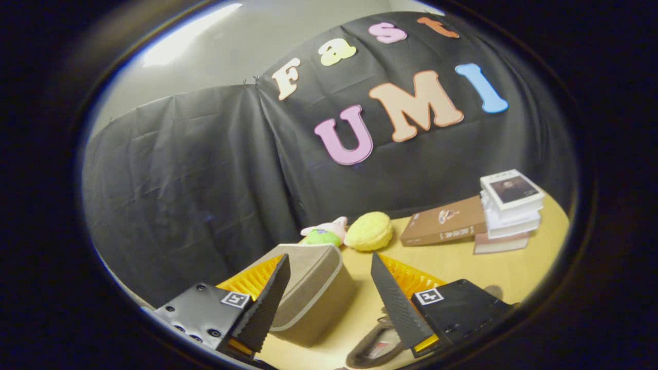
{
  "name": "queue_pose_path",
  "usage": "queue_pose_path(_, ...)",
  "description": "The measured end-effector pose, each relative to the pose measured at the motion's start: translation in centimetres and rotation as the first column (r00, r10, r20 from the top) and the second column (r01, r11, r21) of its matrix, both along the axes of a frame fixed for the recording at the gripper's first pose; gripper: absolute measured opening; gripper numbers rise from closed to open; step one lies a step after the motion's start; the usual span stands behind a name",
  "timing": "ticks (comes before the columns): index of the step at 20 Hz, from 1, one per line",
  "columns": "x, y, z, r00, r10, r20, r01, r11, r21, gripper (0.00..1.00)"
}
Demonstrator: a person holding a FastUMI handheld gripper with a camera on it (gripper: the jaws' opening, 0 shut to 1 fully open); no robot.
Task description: Open the storage box then place both shoes into the box .Put the left shoe in first, then the right shoe, with the right side of both shoes facing outward in a uniform manner.
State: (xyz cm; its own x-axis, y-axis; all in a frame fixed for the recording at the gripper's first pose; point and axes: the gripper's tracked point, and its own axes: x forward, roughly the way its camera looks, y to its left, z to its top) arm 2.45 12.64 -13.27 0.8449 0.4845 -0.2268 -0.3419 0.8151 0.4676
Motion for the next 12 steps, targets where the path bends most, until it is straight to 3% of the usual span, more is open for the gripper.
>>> queue_pose_path(6, -1.3, 3.9, -3.9, 0.973, 0.154, -0.17, -0.117, 0.971, 0.208, 1.0)
queue_pose_path(12, -2.0, 6.2, -7.0, 0.926, 0.261, -0.274, -0.157, 0.925, 0.347, 1.0)
